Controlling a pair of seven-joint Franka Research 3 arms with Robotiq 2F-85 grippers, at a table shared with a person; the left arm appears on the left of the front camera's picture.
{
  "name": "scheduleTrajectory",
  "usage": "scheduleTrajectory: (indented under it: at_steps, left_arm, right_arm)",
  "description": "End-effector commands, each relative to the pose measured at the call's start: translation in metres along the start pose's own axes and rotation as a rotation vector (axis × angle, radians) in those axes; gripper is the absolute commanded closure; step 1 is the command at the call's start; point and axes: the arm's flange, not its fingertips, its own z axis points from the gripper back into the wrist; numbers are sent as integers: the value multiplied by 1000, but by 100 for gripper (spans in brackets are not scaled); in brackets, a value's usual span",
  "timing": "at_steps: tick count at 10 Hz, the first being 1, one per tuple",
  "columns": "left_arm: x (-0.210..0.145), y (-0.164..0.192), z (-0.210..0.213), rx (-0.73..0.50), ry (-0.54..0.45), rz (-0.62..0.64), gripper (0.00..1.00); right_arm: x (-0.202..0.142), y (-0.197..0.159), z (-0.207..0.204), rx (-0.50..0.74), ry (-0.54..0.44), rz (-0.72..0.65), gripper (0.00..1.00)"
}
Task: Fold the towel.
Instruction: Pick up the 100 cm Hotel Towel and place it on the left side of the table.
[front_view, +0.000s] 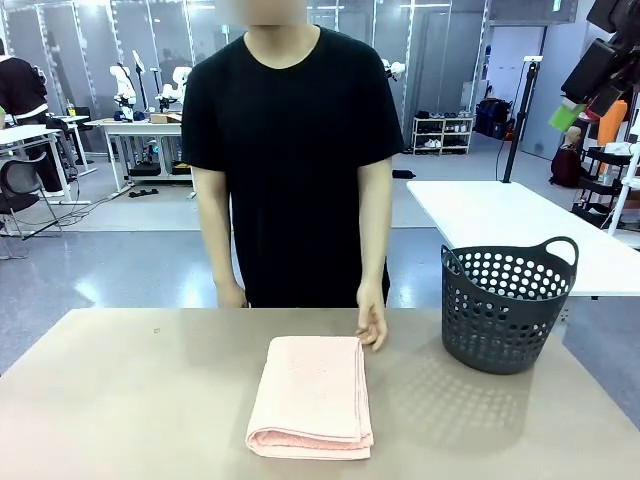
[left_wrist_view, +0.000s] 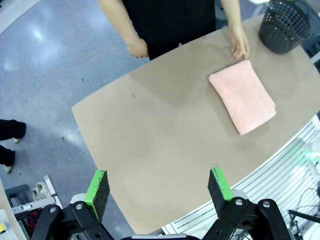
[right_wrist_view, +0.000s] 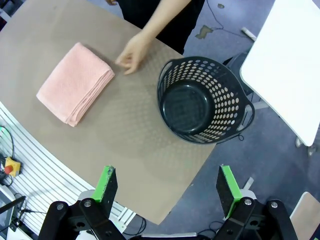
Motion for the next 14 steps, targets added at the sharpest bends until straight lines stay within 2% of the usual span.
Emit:
scheduleTrajectory:
  at_steps: [1,12,14]
  left_arm:
    - [-1,1,2,-1,11,3,0]
    - [-1,1,2,-1,11,3,0]
    - [-2,-8,-12,-15,19,8,0]
  right_arm:
    - [-1,-1,0,-3,2,-3,0]
    - [-1,-1,0,-3,2,-3,0]
    - [-1,-1,0,-3,2,-3,0]
